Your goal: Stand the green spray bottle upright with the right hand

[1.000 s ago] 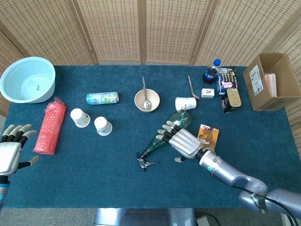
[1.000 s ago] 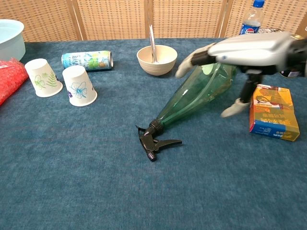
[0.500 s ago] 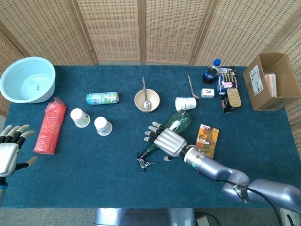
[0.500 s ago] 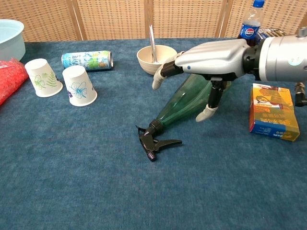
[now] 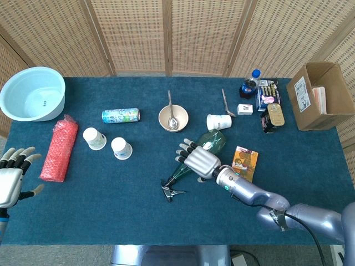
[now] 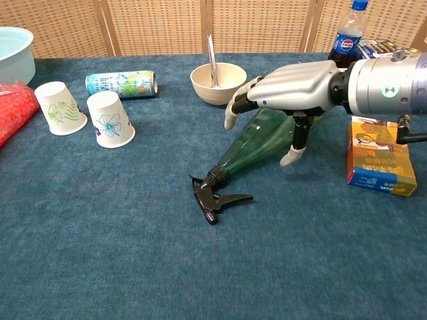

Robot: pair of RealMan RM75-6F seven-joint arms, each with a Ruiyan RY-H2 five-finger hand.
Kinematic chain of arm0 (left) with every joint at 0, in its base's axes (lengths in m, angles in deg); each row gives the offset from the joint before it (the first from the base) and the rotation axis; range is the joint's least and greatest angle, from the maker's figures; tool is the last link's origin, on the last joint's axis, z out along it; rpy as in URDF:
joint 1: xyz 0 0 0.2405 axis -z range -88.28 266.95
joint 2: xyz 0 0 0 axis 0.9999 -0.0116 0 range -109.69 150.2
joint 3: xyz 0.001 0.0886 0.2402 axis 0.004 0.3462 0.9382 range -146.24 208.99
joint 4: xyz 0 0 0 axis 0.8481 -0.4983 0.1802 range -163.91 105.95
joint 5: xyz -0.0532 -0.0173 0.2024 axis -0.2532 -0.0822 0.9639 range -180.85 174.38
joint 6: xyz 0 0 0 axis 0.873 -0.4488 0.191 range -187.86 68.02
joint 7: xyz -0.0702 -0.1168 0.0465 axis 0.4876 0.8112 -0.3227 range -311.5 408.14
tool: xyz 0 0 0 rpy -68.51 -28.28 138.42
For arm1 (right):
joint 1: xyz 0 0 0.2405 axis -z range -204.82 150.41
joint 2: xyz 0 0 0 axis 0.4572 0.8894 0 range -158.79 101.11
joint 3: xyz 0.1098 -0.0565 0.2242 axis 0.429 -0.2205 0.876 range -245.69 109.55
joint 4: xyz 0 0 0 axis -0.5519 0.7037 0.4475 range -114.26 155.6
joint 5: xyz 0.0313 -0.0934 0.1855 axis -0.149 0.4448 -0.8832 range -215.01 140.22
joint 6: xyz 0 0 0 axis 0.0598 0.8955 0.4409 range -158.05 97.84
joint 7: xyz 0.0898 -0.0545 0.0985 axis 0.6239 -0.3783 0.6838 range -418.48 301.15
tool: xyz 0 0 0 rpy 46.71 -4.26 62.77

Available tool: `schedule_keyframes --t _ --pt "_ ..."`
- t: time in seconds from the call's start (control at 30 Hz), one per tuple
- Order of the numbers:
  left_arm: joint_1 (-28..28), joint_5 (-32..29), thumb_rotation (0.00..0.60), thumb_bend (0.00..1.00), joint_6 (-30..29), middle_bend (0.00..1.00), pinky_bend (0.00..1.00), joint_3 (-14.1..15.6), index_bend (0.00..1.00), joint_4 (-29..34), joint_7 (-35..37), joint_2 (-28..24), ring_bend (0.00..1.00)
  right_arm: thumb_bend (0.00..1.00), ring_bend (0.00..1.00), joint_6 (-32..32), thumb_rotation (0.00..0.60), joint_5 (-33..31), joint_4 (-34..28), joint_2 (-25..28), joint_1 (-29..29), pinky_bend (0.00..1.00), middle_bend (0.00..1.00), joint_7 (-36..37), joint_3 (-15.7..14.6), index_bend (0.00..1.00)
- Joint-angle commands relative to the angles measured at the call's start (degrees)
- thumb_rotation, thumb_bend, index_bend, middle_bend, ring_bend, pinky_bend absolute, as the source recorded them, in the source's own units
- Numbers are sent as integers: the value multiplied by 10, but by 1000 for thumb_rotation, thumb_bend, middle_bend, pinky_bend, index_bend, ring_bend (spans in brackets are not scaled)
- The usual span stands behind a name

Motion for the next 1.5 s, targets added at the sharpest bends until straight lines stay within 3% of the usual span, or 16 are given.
schedule_keyframes --t 0.03,0.57,0.67,0.8,0.93,1.03,1.4,1.5 --pt "0 -1 600 119 1 164 54 0 222 -1 2 0 153 98 17 0 600 -4 1 -6 -2 85 157 -8 -6 199" --pt "-2 -4 600 119 6 156 50 4 214 -13 23 1 153 100 48 12 600 -22 13 -43 -14 100 188 -82 -33 231" --pt "-3 -4 600 119 6 156 50 4 214 -14 26 0 153 117 106 16 600 -23 18 -48 -14 163 249 -89 -36 298" --pt "-2 -2 600 120 5 155 50 4 214 -16 29 2 153 162 212 20 600 -27 23 -54 -16 321 359 -90 -35 427" --pt "-2 0 600 119 4 155 50 5 214 -20 32 4 152 217 383 24 600 -23 22 -54 -19 485 487 -77 -34 565" --pt "-3 0 600 119 3 155 50 5 214 -21 34 4 152 232 437 30 600 -15 22 -54 -19 525 534 -66 -34 618" --pt "-4 4 600 119 -2 154 50 4 213 -30 45 9 152 224 452 68 600 15 7 -36 -14 534 546 21 -20 630" --pt "-5 5 600 119 -5 153 51 4 213 -32 45 10 152 224 454 97 600 15 -10 -20 -6 534 548 78 2 632"
